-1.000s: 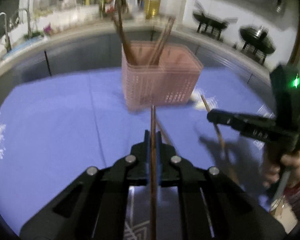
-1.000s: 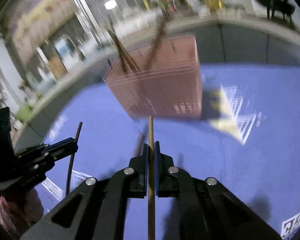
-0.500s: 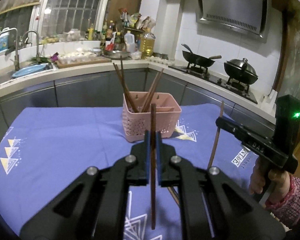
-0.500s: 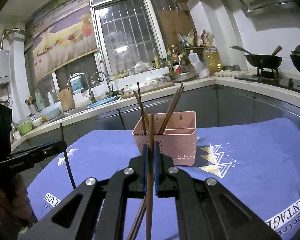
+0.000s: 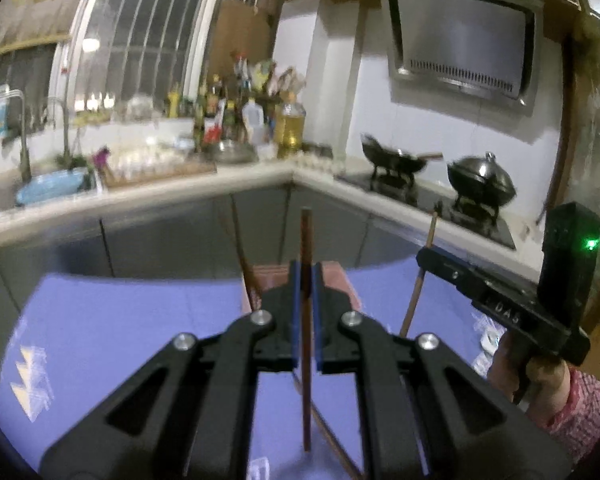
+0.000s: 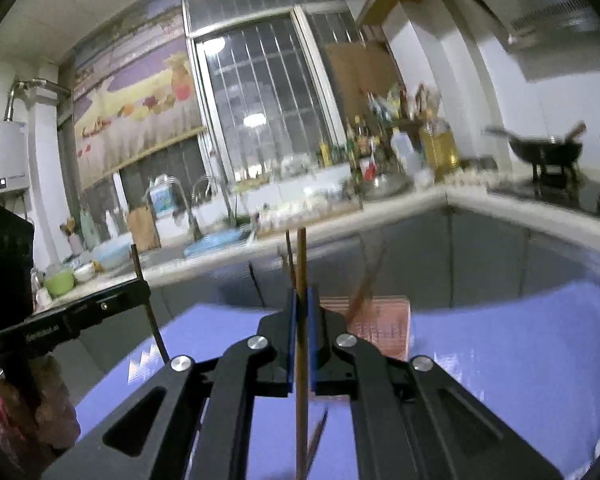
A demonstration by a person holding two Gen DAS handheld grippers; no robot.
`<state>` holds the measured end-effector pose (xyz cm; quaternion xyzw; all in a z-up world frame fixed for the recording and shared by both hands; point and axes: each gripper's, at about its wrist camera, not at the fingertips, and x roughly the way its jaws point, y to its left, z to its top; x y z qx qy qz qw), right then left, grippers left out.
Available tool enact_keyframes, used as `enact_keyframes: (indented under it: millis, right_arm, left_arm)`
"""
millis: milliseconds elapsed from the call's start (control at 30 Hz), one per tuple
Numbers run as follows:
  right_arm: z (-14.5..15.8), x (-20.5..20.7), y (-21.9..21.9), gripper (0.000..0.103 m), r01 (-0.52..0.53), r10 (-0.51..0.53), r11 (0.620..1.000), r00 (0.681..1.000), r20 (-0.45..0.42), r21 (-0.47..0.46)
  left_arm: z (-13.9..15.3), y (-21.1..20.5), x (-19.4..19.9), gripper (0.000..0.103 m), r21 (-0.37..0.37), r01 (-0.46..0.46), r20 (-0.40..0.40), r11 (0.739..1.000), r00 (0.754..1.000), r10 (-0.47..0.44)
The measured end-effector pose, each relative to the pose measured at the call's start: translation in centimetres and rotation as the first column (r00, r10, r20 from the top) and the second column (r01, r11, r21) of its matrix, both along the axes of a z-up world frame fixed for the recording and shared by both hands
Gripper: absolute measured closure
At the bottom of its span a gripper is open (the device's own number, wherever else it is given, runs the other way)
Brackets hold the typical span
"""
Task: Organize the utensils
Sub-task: 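Lower the chopsticks into the basket and open both tools, then move both open tools down to the last chopsticks on the cloth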
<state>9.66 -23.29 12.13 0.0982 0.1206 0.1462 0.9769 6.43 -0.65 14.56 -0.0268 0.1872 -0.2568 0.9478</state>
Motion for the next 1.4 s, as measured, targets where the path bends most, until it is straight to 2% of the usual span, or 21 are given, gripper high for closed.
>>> enact_keyframes:
  millis: [167,333,433,567,700,833,900,933,1000,1067,1133,1267,1367,1400]
  right_arm:
    - [3.6,4.9,-0.2,0.097,0.055,-0.058,0.998,0.995,0.085,0.045]
    - [4.3,8.8,-0.6,0.097,0.100,-0.109,0.993,0.985,0.130,0.068]
    - [3.2,11.1,-0.5,0.097,0.115,-0.122,0.991,0.985,0.126,0.062]
    - [0.2,13.4,-0.2,0.097,0.106,-0.109,0.993,0.993,0.053,0.053]
    - [-2.3,14.0,0.7,0.097,0.082,-0.082,0.997,0.997,-0.007,0.012]
    - [-4.4,14.1,1.6,0.097,0.050,-0.051,0.999,0.996,-0.074,-0.016]
    - [-5.0,14.0,1.9,0.095,0.055,-0.057,0.998,0.993,-0.107,-0.025]
    - [-5.0,13.6,1.9,0.093,0.065,-0.068,0.997,0.992,-0.102,-0.028]
    - [-4.5,12.5,2.1,0.083,0.076,-0.078,0.997,0.994,-0.073,-0.032]
    - [-3.6,10.8,2.2,0.061,0.087,-0.089,0.996,0.996,-0.031,-0.033]
    - [-2.7,9.2,2.1,0.060,0.086,-0.086,0.996,0.996,0.002,-0.020]
    - [-2.0,4.3,1.7,0.060,0.079,-0.079,0.997,0.996,0.043,0.008]
    - [-4.0,1.0,1.2,0.060,0.070,-0.070,0.997,0.998,0.006,0.044]
    - [-5.8,-0.4,1.1,0.060,0.069,-0.067,0.996,0.997,-0.039,0.050]
  left_arm:
    - [3.6,-1.8,4.7,0.098,-0.025,-0.055,0.064,0.998,0.996,0.056]
    - [4.2,-3.1,9.4,0.098,-0.035,-0.111,0.089,0.993,0.989,0.114]
    - [2.9,-3.8,11.8,0.098,-0.017,-0.132,0.071,0.991,0.989,0.133]
    - [0.2,-4.3,14.1,0.098,0.015,-0.137,0.019,0.990,0.990,0.137]
    - [-2.7,-5.0,15.4,0.098,0.056,-0.126,-0.041,0.990,0.991,0.128]
    - [-5.5,-5.4,16.0,0.095,0.095,-0.141,-0.133,0.985,0.979,0.153]
    - [-6.1,-5.1,15.8,0.069,0.102,-0.160,-0.167,0.982,0.970,0.175]
    - [-6.1,-4.8,15.5,0.067,0.092,-0.171,-0.165,0.981,0.969,0.184]
    - [-5.6,-4.1,14.3,0.066,0.067,-0.179,-0.151,0.981,0.971,0.188]
    - [-4.9,-3.5,13.1,0.065,0.055,-0.183,-0.139,0.982,0.972,0.189]
    - [-3.9,-2.4,11.2,0.062,0.027,-0.193,-0.116,0.981,0.974,0.195]
    - [-3.4,-0.2,6.7,0.061,-0.018,-0.195,-0.091,0.981,0.977,0.193]
    - [-6.0,1.1,3.1,0.061,-0.008,-0.191,-0.115,0.981,0.975,0.189]
    - [-7.8,1.4,1.8,0.061,0.015,-0.189,-0.141,0.982,0.972,0.189]
